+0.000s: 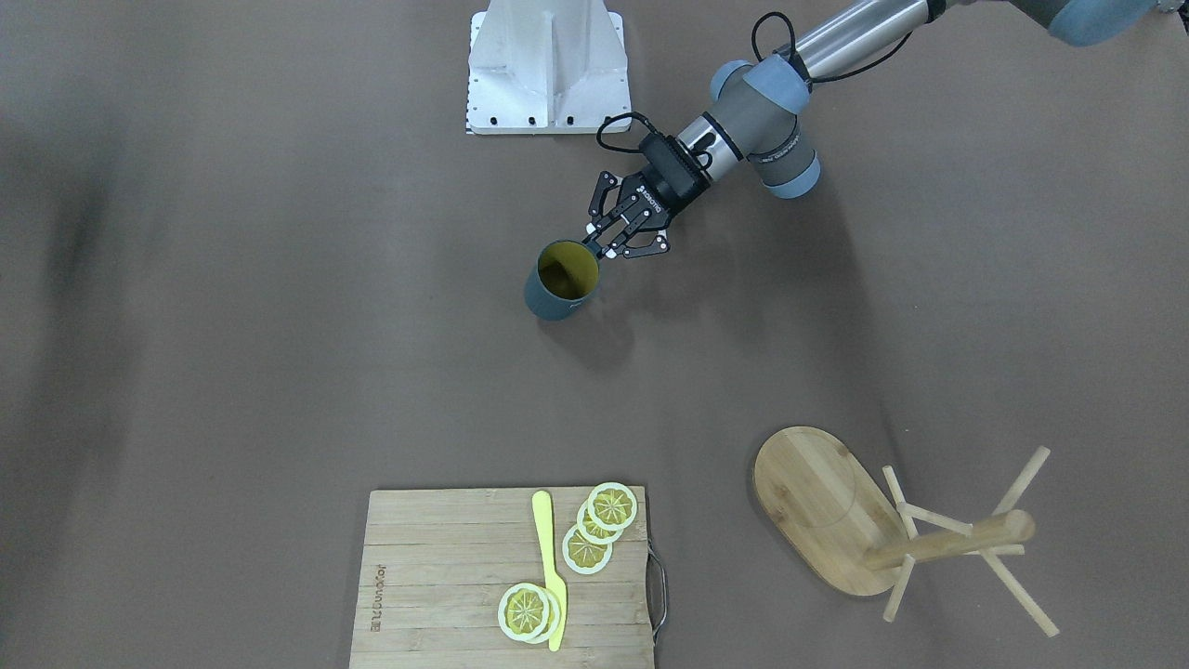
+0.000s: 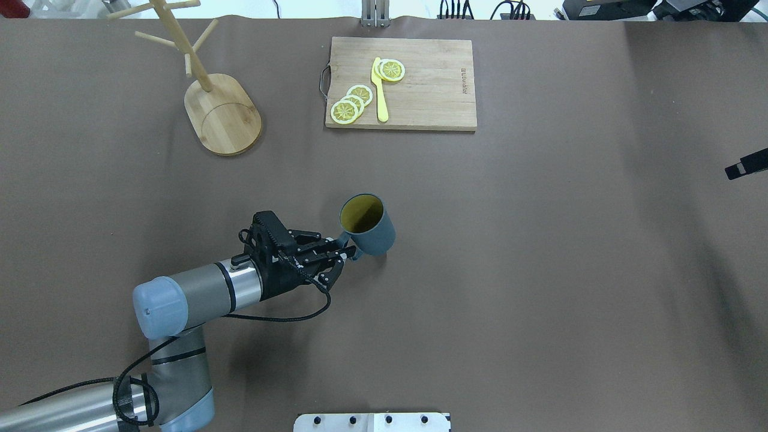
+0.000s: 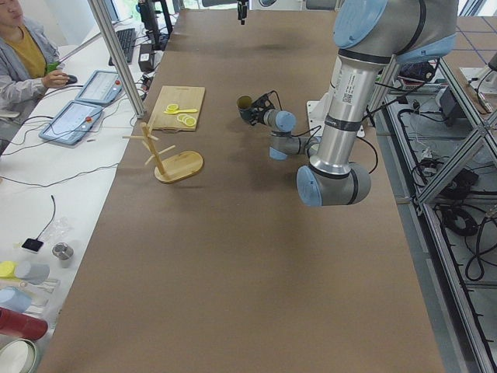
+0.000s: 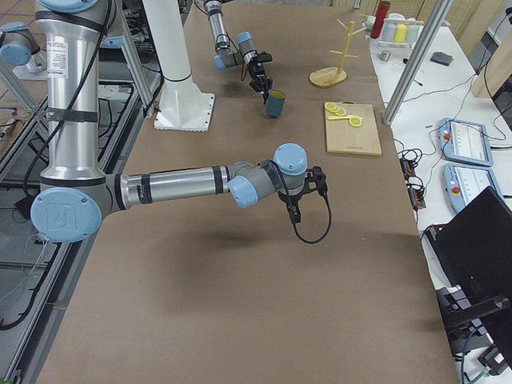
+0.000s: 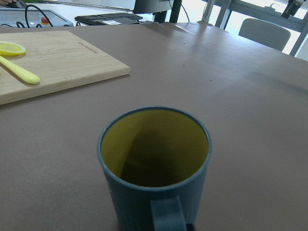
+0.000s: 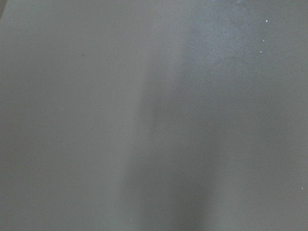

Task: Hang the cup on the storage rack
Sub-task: 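Close the left gripper on the mug handle and lift, then carry the mug with the left gripper up to the wooden stand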

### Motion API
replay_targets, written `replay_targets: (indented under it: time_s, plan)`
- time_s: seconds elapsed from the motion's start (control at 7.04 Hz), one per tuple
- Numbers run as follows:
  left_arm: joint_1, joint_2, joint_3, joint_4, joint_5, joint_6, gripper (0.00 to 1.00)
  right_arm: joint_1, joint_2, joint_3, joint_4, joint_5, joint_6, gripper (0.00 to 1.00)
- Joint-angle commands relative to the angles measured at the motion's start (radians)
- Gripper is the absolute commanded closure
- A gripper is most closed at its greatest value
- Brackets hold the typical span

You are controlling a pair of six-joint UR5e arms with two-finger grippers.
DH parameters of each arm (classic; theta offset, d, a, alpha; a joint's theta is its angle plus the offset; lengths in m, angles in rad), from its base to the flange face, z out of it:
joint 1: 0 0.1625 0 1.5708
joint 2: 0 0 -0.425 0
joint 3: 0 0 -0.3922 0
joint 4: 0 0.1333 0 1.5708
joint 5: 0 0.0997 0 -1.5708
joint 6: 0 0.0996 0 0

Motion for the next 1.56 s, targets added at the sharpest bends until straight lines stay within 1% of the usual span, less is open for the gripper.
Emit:
replay_targets:
  time_s: [0.0,0.14,0.28,0.43,0.57,0.85,0.99,1.14,1.28,1.42]
  plan:
    - [-0.028,0.005,-0.061,0.001,-0.005,-0.068,1.0,0.008,-0.006,0.0,0.002,-0.001,0.0,0.0]
    - [-0.048,0.005,-0.067,-0.037,-0.005,-0.195,1.0,0.013,-0.012,0.0,0.004,-0.001,0.0,0.0]
    - [-0.069,0.005,-0.066,-0.086,-0.003,-0.264,1.0,0.014,-0.012,0.002,0.004,-0.001,-0.002,0.0]
    - [-0.095,0.005,-0.067,-0.088,0.0,-0.341,1.0,0.016,-0.012,0.002,0.005,-0.001,-0.002,0.0]
    - [-0.144,0.006,-0.067,-0.088,-0.005,-0.49,1.0,0.019,-0.014,0.005,0.005,-0.002,-0.002,0.0]
    - [-0.229,0.005,-0.063,-0.084,-0.008,-0.577,1.0,0.025,-0.014,0.008,0.007,-0.005,-0.003,0.0]
    - [-0.276,0.005,-0.057,-0.082,-0.052,-0.721,1.0,0.028,-0.015,0.008,0.007,-0.005,-0.003,0.0]
    - [-0.345,0.005,-0.041,-0.079,-0.165,-0.807,1.0,0.031,-0.015,0.009,0.007,-0.005,-0.003,0.0]
    - [-0.393,0.001,-0.009,-0.079,-0.225,-0.898,1.0,0.033,-0.02,0.011,0.008,-0.005,-0.003,0.0]
    - [-0.426,-0.011,0.014,-0.078,-0.232,-1.031,1.0,0.036,-0.025,0.014,0.008,-0.005,-0.003,0.0]
